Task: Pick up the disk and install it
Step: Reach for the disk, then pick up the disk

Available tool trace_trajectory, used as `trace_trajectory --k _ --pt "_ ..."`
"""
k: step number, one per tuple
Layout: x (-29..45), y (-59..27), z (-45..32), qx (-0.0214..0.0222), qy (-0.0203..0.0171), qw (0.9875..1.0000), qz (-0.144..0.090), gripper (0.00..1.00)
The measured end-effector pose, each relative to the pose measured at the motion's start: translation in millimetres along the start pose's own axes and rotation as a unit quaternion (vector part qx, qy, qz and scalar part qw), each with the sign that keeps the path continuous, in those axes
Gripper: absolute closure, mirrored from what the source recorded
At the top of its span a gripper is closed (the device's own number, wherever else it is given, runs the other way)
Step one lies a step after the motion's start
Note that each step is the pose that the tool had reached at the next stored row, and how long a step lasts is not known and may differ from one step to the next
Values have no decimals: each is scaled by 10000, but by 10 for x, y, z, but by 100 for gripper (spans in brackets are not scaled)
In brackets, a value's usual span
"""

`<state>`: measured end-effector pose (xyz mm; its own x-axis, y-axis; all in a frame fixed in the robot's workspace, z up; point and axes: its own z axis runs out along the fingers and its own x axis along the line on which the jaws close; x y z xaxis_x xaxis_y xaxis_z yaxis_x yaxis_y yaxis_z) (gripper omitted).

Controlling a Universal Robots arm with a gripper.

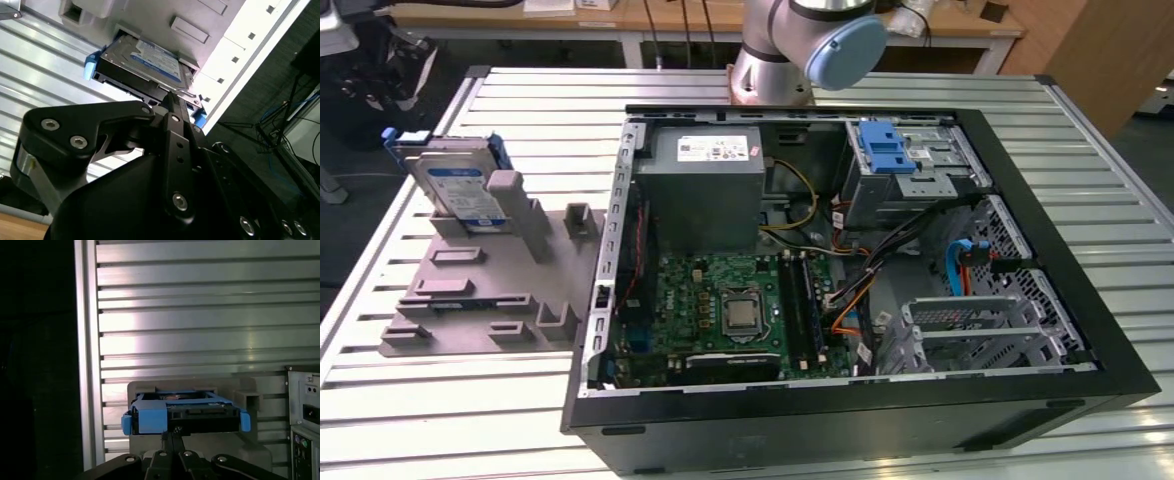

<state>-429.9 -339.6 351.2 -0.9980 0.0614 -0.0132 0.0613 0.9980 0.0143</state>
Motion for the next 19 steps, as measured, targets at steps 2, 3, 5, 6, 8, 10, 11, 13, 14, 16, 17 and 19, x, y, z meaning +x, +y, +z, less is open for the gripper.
trace_trajectory --k 2,3,5,6,8,10,11,13,14,16,17,19 --pt "1 0 0 0 0 10000 -1 89" --pt "6 0 -1 0 1 10000 -1 89" --pt "12 -1 0 0 0 10000 0 89" --pt "12 -1 -1 0 1 10000 0 89" --pt "13 -1 -1 0 0 10000 -1 89" --pt "15 -1 -1 0 0 10000 -1 89" --pt "15 -1 -1 0 0 10000 0 89" --pt "15 -1 -1 0 0 10000 -5 89" --pt "16 -1 -1 0 1 10000 -13 89" --pt "16 -1 -1 -1 1 10000 -37 89" --pt "15 -1 -1 -1 1 10000 -53 89" --pt "15 -1 0 -1 1 10000 -87 89"
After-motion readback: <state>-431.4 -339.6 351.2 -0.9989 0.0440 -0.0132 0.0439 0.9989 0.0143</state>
